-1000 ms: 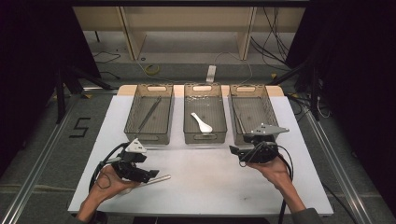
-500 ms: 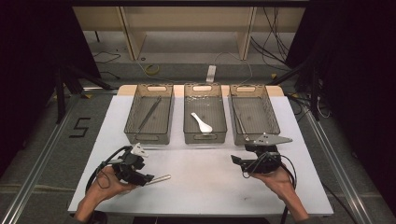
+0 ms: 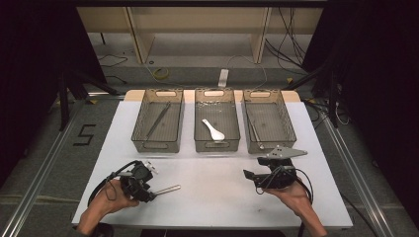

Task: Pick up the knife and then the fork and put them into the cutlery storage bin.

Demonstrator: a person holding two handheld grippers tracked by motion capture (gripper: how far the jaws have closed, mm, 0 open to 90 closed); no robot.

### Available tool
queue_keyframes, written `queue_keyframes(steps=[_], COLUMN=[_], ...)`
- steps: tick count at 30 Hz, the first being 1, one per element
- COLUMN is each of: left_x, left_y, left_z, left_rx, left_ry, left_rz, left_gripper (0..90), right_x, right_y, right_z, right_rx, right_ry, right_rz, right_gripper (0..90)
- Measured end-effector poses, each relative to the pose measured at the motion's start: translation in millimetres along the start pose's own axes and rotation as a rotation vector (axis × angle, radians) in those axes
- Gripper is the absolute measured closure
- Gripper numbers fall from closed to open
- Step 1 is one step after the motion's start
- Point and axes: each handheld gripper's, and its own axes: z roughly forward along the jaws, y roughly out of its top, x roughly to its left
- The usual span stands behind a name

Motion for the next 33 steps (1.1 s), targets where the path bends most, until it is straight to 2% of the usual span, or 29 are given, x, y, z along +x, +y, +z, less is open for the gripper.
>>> queue_keyframes(steps=[6,10,23,31,33], left_x=[1.5,0.8,-4.4,-5.6,-6.2], left_y=[-1.2,-0.4,3.7,4.0,4.5], left_z=[2.2,3.2,4.9,5.2,5.8], left_rx=[0.019,0.027,0.055,0.048,0.046], left_ry=[-0.002,0.0,0.03,0.01,0.003], left_rz=[-0.003,0.007,0.072,0.097,0.092], left_gripper=[65.4,67.5,70.9,80.1,83.2], right_x=[0.8,1.3,1.2,1.4,1.2], right_y=[-1.0,-1.3,-1.0,-0.4,-0.3], right_z=[0.6,0.9,1.3,1.4,0.9], right_rx=[0.003,0.006,0.005,0.004,0.003], right_ry=[0.004,0.004,0.002,0.0,0.0], right_rz=[-0.002,-0.004,-0.004,-0.004,-0.005], right_gripper=[29.5,29.7,30.5,30.8,30.9])
